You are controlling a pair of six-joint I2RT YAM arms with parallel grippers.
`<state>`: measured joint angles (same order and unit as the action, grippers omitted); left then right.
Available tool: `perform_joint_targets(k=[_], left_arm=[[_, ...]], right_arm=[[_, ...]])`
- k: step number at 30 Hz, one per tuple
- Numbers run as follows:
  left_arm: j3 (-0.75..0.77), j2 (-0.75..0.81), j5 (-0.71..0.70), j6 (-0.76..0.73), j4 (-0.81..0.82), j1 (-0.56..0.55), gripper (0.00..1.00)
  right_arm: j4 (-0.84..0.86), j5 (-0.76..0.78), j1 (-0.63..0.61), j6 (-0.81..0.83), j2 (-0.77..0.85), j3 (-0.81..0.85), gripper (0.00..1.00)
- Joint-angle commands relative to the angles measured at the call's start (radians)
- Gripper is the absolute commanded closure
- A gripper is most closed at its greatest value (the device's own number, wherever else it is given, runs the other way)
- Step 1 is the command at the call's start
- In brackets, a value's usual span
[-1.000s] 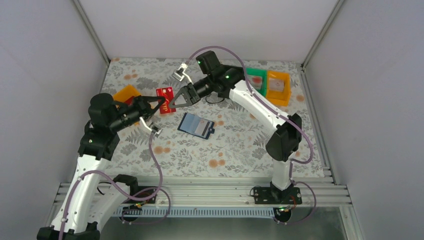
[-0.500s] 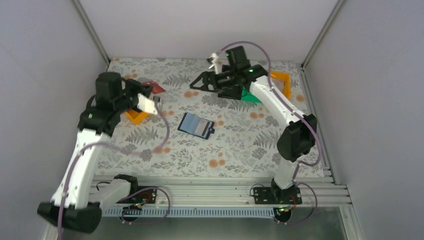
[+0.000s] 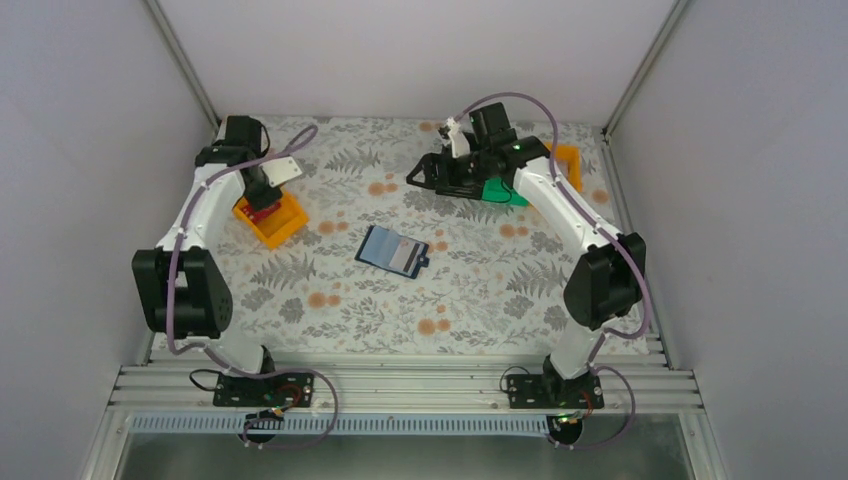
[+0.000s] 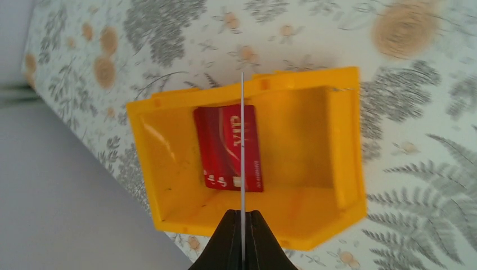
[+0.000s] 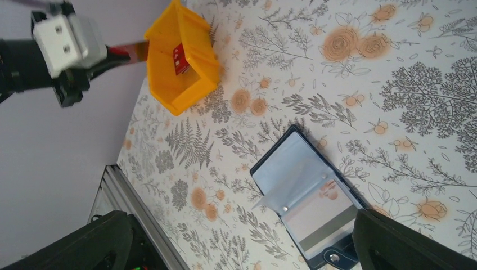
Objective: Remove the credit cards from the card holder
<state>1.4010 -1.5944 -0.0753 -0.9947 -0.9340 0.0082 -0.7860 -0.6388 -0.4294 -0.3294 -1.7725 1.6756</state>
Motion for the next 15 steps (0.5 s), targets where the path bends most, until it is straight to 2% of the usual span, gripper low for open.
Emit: perform_joint_targets(k=[1, 5, 9, 15], left_arm=[[0.034, -0.061, -0.064, 0.161, 0.047, 0.013, 0.98], [-0.015, -0.132, -0.113, 0.172, 0.112, 0.022, 0.98], [-0.003, -0.19, -0.198, 0.176, 0.193, 0.036, 0.98], [-0.054, -0.232, -0.264, 0.158, 0.289, 0.035, 0.98]], right_arm=[[0.005, 0.029, 0.008, 0.026, 0.011, -0.028, 0.01], [0.005, 0.045, 0.013, 0.031, 0.02, -0.05, 0.01], [-0.001, 0.045, 0.017, 0.036, 0.019, -0.058, 0.01], [0.01, 0.037, 0.02, 0.035, 0.019, -0.071, 0.01]])
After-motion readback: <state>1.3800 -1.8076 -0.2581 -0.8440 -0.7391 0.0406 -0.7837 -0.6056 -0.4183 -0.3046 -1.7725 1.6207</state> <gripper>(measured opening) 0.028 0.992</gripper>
